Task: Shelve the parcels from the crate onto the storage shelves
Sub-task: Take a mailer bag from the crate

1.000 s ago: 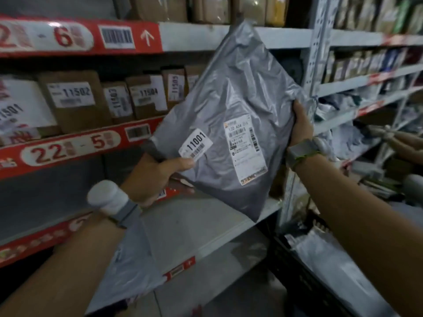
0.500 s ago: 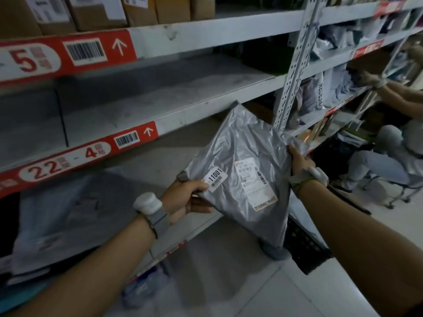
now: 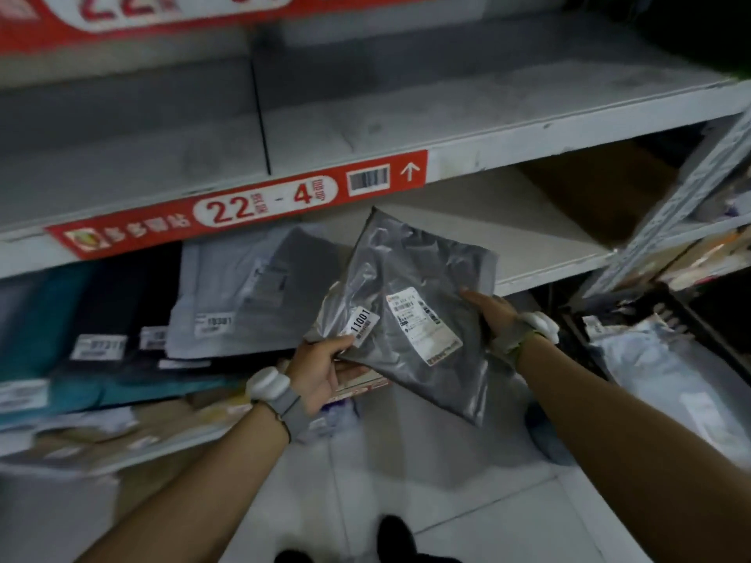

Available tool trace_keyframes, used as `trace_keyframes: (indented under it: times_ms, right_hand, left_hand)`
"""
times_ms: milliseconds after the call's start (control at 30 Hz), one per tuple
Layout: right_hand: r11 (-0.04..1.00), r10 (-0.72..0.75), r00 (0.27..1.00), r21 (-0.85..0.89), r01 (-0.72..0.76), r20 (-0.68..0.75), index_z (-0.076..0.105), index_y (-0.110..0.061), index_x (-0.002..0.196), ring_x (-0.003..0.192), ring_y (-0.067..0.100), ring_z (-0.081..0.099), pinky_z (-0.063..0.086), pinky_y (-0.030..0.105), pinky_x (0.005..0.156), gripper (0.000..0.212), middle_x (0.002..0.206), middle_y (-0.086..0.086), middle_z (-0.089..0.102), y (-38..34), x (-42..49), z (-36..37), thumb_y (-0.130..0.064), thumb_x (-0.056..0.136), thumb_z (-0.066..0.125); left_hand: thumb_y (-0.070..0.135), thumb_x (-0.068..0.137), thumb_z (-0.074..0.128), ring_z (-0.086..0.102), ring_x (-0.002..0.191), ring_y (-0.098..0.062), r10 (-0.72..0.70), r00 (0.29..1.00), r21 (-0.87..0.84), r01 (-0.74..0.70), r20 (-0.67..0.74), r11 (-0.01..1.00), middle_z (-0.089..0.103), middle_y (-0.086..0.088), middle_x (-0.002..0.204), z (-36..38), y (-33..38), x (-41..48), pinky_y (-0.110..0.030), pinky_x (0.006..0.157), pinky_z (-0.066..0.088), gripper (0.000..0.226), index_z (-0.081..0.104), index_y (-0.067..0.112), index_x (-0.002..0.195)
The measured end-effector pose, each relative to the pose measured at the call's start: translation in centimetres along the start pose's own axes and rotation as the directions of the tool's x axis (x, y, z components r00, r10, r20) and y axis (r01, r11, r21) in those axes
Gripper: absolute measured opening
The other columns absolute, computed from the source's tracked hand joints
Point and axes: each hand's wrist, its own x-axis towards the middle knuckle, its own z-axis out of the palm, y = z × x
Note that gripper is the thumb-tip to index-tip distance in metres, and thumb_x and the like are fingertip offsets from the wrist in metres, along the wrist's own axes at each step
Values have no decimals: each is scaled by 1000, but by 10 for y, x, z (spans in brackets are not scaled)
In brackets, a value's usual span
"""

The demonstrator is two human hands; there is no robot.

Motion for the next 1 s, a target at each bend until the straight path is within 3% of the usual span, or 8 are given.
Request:
trace_keyframes:
  times_ms: [100,167,267,400,500,633,867,1000]
  right_hand:
    - [997,-69,993,44,65,92,58,-4,129,107,42,66,55,58,89,124,120,20,67,2,20,57,-53,23,98]
    - [995,-96,987,2,96,126,52,2,132,111,42,63,59,45,83,106,123,19,65,-18,4,103,-29,43,100]
    - [959,-229,964,-141,247,132,38,-4,144,108,27,55,54,13,61,74,123,8,56,-47,2,152,7,80,74]
    - [829,-351,923,-407,384,157,34,-18,150,121,34,55,49,43,100,70,137,14,57,-57,19,185,-17,88,68]
    - [723,-246,945,-609,327,216,43,-21,142,115,36,58,48,46,101,60,135,14,57,-39,19,200,-38,89,66]
    - [509,-242,928,-777,371,284,23,-29,155,135,42,41,37,49,111,86,159,10,24,-15,24,205,-61,86,62]
    - [261,-240,873,-839,478,424,2,-37,157,153,24,6,3,49,122,95,167,1,3,8,23,200,-87,79,26]
    - [167,-255,857,-852,496,448,-4,-39,156,153,22,-3,-4,52,122,91,167,3,-2,19,30,202,-83,84,28]
  left_hand:
    - [2,96,56,73,64,-17,57,997,-53,-60,-57,997,75,-10,81,-25,12,9,-29,51,58,18,60,1,113]
    - [2,95,57,72,62,-16,105,985,-60,-114,-135,992,73,-12,84,-40,25,17,-28,51,58,15,61,-1,109]
    - [4,95,60,72,68,-22,156,960,-52,-172,-233,984,68,-15,95,-59,46,30,-28,49,57,10,61,0,104]
    - [17,93,67,71,91,-34,165,945,121,-136,-284,983,72,-13,102,-82,65,39,-40,72,62,19,65,5,108]
    - [26,94,64,74,74,-29,184,925,269,-94,-331,958,73,-10,93,-101,71,40,-39,65,62,22,63,8,107]
    - [19,101,53,69,63,-25,226,901,331,-100,-370,938,70,-16,85,-120,75,42,-33,59,59,16,58,10,88]
    - [17,101,54,72,74,-29,310,865,385,-150,-395,911,71,-21,89,-147,73,30,-36,64,60,13,58,10,91]
    - [22,93,67,71,70,-21,358,820,486,-114,-447,867,73,-15,96,-160,67,25,-37,69,59,9,63,18,87]
